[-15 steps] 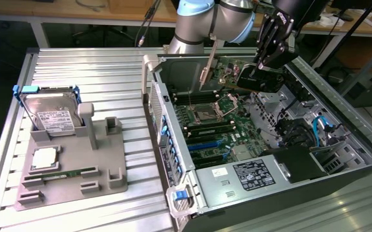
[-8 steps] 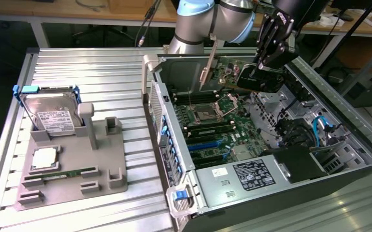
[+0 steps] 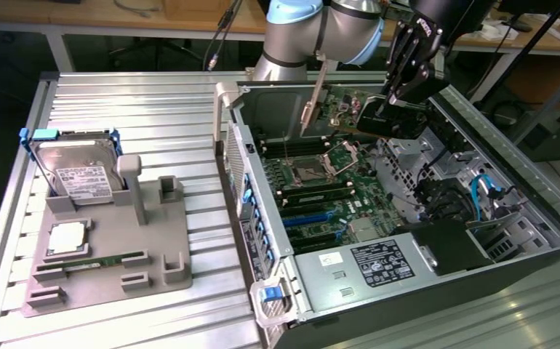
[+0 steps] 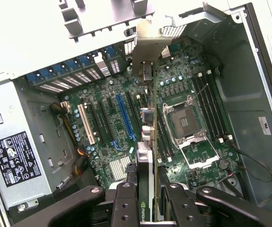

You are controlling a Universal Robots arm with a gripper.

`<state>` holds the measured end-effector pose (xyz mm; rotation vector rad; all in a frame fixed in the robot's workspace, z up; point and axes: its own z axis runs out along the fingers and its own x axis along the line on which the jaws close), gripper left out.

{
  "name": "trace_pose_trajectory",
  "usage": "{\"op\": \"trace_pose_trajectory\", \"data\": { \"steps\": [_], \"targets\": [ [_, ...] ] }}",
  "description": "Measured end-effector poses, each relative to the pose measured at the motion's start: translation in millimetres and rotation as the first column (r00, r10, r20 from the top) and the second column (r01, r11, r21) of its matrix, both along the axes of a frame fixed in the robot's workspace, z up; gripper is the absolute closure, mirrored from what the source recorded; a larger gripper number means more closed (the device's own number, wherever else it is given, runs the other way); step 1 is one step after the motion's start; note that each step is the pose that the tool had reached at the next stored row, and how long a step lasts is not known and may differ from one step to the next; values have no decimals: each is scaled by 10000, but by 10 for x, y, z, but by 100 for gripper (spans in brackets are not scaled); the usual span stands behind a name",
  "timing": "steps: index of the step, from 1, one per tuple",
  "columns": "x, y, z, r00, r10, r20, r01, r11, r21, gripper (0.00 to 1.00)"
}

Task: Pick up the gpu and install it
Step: 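Insert the gpu into the slot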

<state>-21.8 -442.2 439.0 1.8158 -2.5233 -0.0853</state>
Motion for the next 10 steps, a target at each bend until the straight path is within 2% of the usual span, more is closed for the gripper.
{"op": "trace_pose_trajectory", "data": {
  "steps": [10],
  "targets": [
    [0,0,0,10000,87,0,-87,10000,0,73]
  ]
}}
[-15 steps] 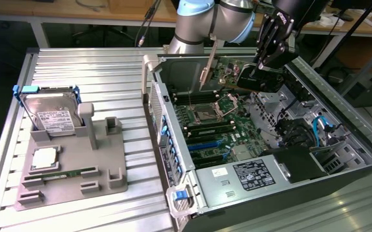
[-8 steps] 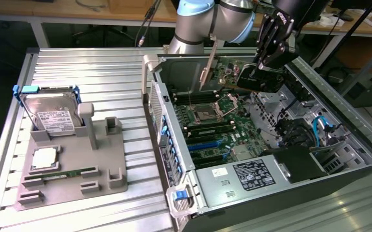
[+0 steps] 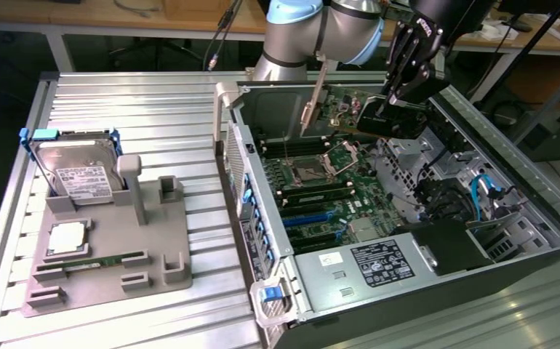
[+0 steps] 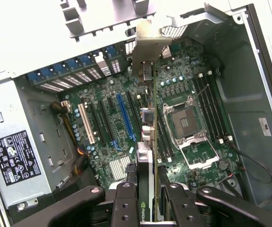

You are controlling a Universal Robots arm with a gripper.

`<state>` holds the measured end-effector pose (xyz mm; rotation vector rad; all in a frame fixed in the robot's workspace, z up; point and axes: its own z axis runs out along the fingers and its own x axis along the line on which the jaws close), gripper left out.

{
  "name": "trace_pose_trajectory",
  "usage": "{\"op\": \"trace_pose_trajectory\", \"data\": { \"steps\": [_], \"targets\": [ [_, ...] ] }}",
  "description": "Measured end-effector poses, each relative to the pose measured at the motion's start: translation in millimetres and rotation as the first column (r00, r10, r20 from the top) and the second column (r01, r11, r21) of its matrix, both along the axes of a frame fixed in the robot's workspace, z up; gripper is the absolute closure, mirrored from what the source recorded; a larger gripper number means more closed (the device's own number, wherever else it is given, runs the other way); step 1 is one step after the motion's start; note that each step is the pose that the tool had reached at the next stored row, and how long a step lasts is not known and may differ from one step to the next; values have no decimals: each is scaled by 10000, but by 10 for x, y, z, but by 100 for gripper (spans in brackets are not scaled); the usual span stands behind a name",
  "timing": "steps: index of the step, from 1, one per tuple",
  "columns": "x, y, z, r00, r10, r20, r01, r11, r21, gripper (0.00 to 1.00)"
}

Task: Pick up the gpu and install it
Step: 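Insert the gpu into the slot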

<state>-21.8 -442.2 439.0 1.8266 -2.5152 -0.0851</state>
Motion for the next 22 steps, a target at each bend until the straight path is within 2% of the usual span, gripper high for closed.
{"op": "trace_pose_trajectory", "data": {
  "steps": [22],
  "targets": [
    [0,0,0,9999,139,0,-139,9999,0,73]
  ]
}}
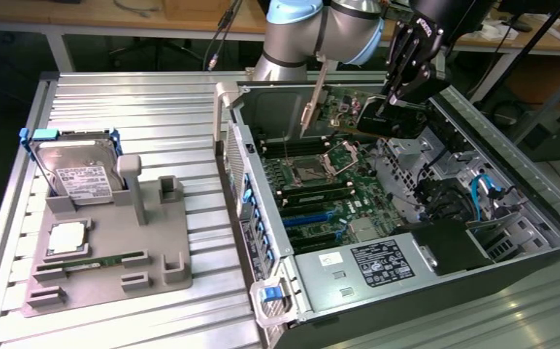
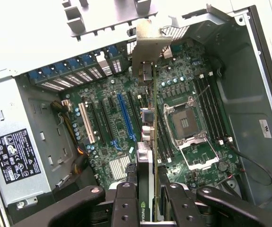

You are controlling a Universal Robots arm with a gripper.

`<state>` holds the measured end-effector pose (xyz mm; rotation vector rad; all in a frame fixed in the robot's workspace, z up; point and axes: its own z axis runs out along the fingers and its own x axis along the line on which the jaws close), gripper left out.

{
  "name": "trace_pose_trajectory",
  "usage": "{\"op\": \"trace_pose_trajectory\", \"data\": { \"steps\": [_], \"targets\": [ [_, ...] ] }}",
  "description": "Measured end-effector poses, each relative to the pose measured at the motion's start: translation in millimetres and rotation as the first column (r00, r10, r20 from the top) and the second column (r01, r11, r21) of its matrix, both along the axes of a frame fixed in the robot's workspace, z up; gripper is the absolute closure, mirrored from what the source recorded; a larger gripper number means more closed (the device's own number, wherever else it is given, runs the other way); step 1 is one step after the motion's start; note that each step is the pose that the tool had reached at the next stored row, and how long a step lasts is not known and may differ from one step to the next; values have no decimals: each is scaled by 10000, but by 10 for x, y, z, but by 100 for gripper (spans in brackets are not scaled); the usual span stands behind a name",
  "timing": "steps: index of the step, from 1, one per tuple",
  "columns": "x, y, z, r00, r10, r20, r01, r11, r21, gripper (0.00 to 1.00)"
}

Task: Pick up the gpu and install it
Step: 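Insert the gpu into the slot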

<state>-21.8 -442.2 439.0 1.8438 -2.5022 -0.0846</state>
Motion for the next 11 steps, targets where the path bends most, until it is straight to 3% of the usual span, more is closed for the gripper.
{"op": "trace_pose_trajectory", "data": {
  "steps": [11],
  "targets": [
    [0,0,0,10000,58,-1,-58,10000,0,73]
  ]
}}
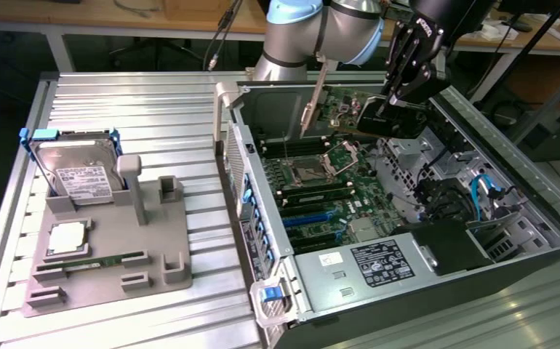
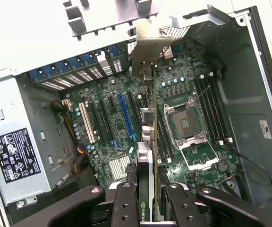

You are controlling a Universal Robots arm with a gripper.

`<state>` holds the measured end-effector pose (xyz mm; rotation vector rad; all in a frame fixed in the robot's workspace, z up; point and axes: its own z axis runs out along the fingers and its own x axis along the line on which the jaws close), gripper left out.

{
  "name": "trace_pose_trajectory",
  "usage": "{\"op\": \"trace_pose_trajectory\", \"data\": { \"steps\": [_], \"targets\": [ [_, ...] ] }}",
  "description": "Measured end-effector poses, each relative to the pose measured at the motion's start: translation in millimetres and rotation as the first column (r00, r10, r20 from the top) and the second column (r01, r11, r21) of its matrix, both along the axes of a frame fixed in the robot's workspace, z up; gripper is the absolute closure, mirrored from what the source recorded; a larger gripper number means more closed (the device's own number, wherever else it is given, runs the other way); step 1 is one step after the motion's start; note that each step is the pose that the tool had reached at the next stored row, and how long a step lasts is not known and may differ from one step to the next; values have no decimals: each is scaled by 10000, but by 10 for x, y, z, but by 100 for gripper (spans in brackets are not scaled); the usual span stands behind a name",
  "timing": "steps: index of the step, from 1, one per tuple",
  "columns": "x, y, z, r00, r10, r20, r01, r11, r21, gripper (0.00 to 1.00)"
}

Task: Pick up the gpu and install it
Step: 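Insert the gpu into the slot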

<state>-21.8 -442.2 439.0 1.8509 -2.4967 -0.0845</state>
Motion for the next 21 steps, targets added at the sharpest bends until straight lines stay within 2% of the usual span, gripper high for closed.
{"op": "trace_pose_trajectory", "data": {
  "steps": [21],
  "targets": [
    [0,0,0,9996,291,0,-291,9996,0,73]
  ]
}}
